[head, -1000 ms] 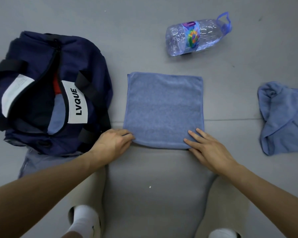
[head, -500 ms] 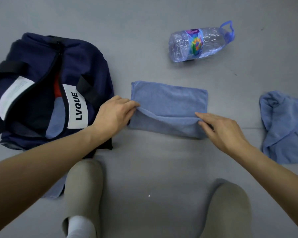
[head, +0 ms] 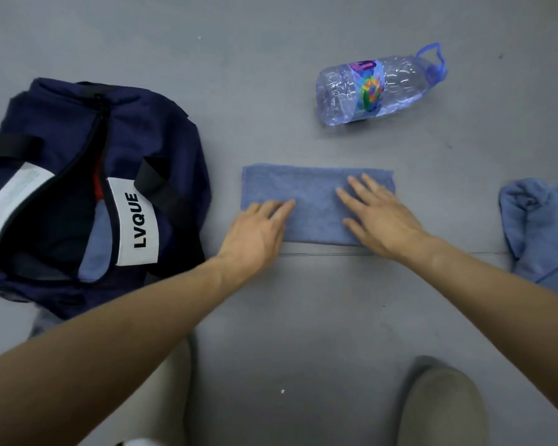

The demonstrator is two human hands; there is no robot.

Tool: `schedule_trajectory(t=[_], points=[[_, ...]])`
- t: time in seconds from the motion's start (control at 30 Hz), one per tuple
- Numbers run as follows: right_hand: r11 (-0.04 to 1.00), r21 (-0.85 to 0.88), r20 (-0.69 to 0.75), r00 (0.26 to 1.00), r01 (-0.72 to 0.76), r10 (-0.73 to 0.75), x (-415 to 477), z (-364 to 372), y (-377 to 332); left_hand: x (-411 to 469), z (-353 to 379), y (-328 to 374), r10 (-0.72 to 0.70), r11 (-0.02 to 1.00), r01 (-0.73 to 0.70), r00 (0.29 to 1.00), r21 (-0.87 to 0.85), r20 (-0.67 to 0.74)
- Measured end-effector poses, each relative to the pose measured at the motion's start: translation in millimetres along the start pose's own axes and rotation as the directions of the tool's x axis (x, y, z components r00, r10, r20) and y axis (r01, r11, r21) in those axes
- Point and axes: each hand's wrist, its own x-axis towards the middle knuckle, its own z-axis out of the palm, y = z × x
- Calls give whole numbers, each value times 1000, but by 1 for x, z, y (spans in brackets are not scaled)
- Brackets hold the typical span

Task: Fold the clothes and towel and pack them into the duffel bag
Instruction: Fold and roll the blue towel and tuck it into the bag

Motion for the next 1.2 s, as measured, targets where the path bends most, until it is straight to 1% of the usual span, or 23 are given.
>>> schedule_trajectory(t=[0.03,0.07,0.1,0.13,0.17,0.3,0.33,0.4,0.43,0.47,0.5,0.53,0.57,0.6,0.63,0.67,0.7,0.77,0.87,1.0,1.1,1.2], points=[[1000,-16,77,997,-2,3,-4,4,-2,-7,7,7,-54,999,54,991,6,123],[999,-28,138,990,-20,23,-7,6,-2,-13,12,12,-100,995,97,966,26,240],[999,-39,163,986,-35,41,-10,8,-1,-15,15,14,-124,992,119,940,34,318],[997,-53,165,985,-46,55,-13,5,-2,-15,14,13,-137,991,130,922,43,362],[996,-67,170,983,-59,69,-16,2,-5,-12,12,10,-149,989,134,916,67,371],[989,-76,216,966,-128,142,-36,-10,-40,10,-1,-10,-193,965,110,912,238,362],[992,-44,212,969,-120,126,-42,-9,-51,14,-3,-13,-191,954,84,912,289,363],[984,152,220,974,-97,62,-55,-6,-66,16,-4,-14,-172,929,43,929,368,328],[971,234,208,978,-41,-9,-61,-4,-70,14,-4,-12,-167,921,40,940,389,298],[962,267,152,984,47,-91,-67,-2,-72,9,-3,-10,-155,922,42,951,385,268],[961,243,78,985,132,-155,-72,2,-71,2,-1,-5,-122,938,37,966,346,228],[962,179,16,977,206,-212,-77,10,-68,-8,1,1,-60,961,6,981,277,184],[959,93,-6,963,269,-270,-82,20,-63,-21,5,8,40,978,-65,991,198,125],[949,18,5,949,315,-315,-85,29,-59,-37,11,14,163,975,-170,985,146,59],[940,-22,30,940,339,-339,-87,38,-56,-55,19,19,274,954,-273,962,120,14],[939,-42,34,940,342,-340,-89,45,-55,-73,25,24,348,931,-349,937,108,26],[944,-53,21,945,327,-326,-91,52,-56,-88,31,27,382,917,-386,922,97,58],[957,-71,-36,958,280,-283,-93,60,-63,-106,42,26,354,926,-368,925,90,139],[982,-44,-101,977,185,-188,-92,68,-79,-103,46,6,309,925,-352,917,147,254],[995,-23,-107,989,102,-104,-84,63,-94,-79,32,-7,285,916,-350,912,196,296],[994,-14,-104,989,104,-105,-88,59,-93,-74,27,-2,266,938,-317,919,143,290],[987,-24,-133,978,156,-158,-94,63,-89,-82,27,2,297,938,-324,934,120,196]])
